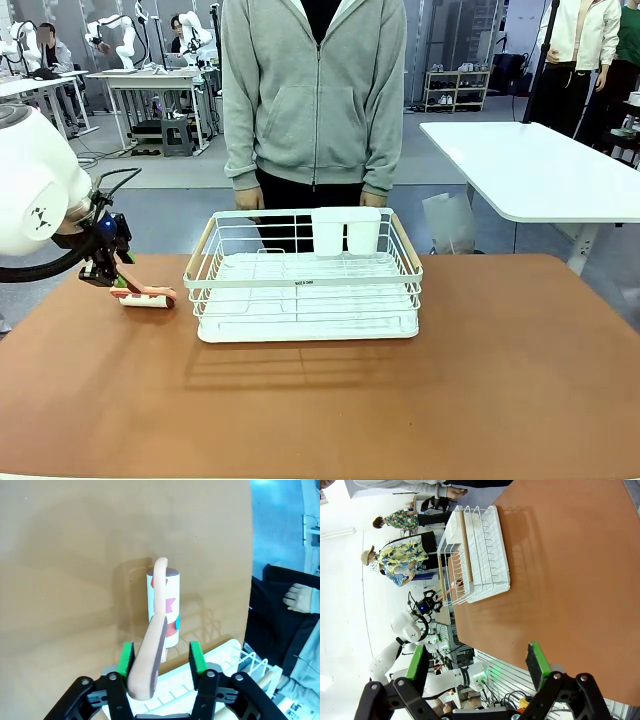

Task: Clean the table.
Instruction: Place the Lint Roller down when the Dish drying rack is positioned in the middle of the table.

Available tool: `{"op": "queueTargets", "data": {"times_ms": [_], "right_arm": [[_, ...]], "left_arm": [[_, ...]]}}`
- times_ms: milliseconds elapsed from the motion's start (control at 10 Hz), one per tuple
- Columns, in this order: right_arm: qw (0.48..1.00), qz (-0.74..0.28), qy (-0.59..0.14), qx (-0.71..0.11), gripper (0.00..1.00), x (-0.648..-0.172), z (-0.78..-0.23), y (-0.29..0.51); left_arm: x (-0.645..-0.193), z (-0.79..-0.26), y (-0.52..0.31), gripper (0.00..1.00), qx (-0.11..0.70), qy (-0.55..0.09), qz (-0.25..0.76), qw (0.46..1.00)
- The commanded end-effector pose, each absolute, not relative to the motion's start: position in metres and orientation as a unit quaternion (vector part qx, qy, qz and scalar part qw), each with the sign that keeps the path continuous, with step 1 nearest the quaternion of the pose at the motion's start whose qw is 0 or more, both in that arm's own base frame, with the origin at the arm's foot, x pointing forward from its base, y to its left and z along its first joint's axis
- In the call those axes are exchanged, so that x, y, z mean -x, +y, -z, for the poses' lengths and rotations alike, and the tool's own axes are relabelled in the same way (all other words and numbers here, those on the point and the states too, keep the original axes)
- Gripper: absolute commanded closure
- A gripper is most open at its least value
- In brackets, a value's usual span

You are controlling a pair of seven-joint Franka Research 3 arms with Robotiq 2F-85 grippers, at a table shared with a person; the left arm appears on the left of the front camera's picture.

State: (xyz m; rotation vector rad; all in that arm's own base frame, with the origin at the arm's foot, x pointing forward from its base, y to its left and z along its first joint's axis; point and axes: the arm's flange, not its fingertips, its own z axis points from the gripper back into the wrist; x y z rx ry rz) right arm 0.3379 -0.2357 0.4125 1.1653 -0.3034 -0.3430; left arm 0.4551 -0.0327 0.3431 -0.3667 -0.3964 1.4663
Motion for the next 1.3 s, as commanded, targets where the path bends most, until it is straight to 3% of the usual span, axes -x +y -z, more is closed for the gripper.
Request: {"op": "queueTargets", "data": {"times_ms": [0,200,300,800,1200], "right_arm": [[0.809,0.158,-0.146,-0.547,0.0,-0.337,-0.415,-0.235],[0.809,0.158,-0.146,-0.547,0.0,-0.337,-0.415,-0.235],[0.809,0.158,-0.146,-0.547,0.0,-0.337,-0.415,-0.235],[0.809,0.158,-0.146,-0.547,0.0,-0.337,-0.415,-0.235],[0.809,0.158,-0.146,-0.547,0.0,-0.337,-0.415,-0.235]], "left_arm": [[-0.416,-0.342,-0.034,0.0,0.155,-0.169,-0.679,0.698],[-0.404,-0.333,-0.037,0.05,0.152,-0.159,-0.68,0.7],[-0.396,-0.326,-0.04,0.0,0.146,-0.145,-0.678,0.705],[-0.37,-0.337,-0.039,0.0,0.06,-0.097,-0.683,0.722],[-0.373,-0.339,-0.036,0.0,0.058,-0.089,-0.686,0.719]]}}
